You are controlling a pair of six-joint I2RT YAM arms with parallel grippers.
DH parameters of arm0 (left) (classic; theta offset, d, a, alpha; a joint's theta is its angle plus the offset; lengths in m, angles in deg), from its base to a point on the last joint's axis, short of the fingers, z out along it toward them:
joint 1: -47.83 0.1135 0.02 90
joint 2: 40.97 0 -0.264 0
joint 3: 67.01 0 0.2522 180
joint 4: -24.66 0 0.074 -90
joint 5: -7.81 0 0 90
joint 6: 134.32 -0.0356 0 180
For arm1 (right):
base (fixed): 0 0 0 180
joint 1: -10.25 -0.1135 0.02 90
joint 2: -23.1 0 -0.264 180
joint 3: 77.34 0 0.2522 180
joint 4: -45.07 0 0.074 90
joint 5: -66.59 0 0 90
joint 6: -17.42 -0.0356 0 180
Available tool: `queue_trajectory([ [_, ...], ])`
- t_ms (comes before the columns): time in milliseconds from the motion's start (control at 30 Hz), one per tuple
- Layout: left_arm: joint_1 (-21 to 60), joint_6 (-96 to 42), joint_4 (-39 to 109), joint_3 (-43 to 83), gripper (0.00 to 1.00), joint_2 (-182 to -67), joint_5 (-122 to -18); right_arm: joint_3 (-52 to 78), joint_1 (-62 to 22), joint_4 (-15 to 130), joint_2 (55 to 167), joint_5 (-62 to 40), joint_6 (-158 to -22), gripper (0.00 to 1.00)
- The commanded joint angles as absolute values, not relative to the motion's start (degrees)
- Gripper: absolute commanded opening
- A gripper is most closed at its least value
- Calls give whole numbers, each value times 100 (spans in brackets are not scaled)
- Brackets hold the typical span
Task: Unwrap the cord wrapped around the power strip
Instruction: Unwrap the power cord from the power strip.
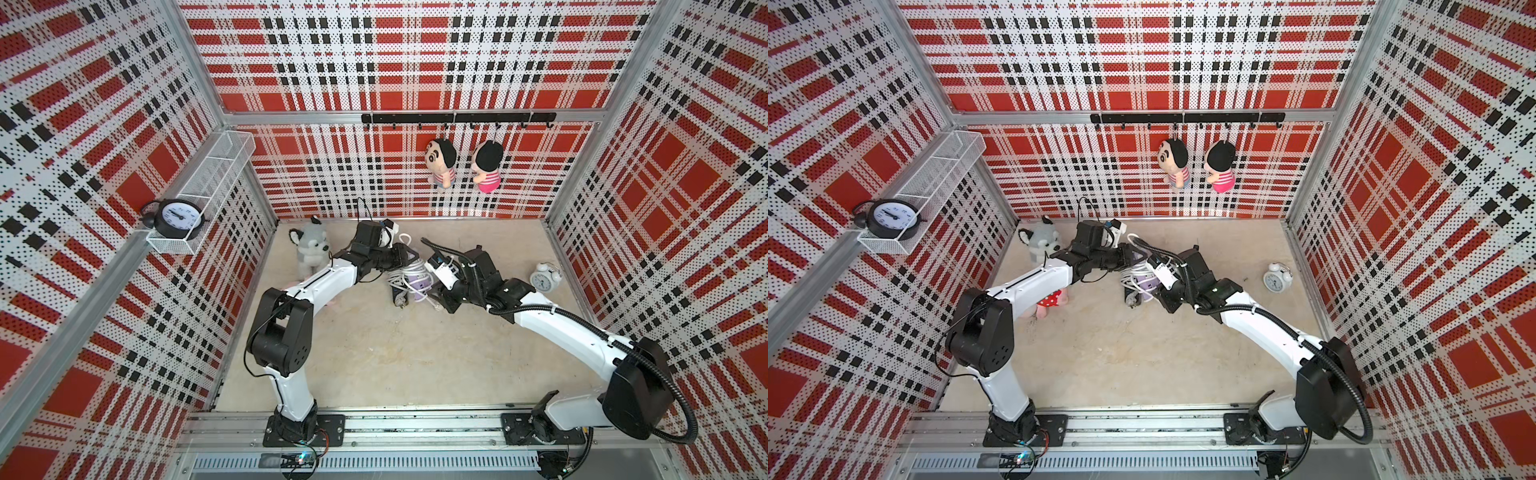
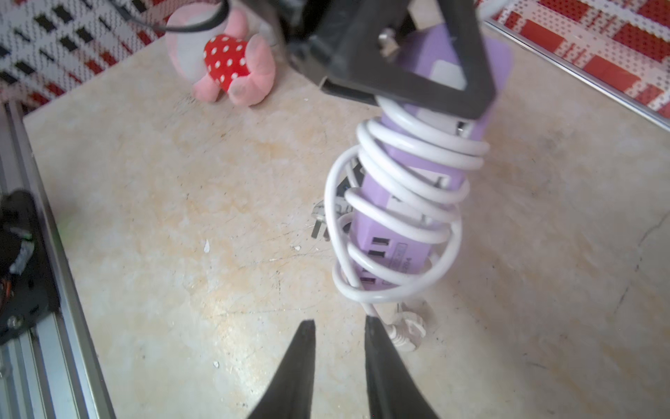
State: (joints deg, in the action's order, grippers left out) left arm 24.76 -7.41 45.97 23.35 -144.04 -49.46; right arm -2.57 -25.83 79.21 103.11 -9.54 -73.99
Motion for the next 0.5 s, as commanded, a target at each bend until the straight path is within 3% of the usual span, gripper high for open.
queue_trajectory([
  [0, 2550, -442, 4014, 2262, 0, -14005, -4927, -513, -2583, 7434, 9992, -1002, -9140, 29],
  [133, 2588, -208, 3690, 2063, 0, -13851, -5025, -701, -2581, 7284, 9903, -1306, -10245, 41],
  [467, 2542, -110, 3514, 1894, 0, -13658, -5125, -386, -2581, 6971, 10482, -1511, -10909, 36],
])
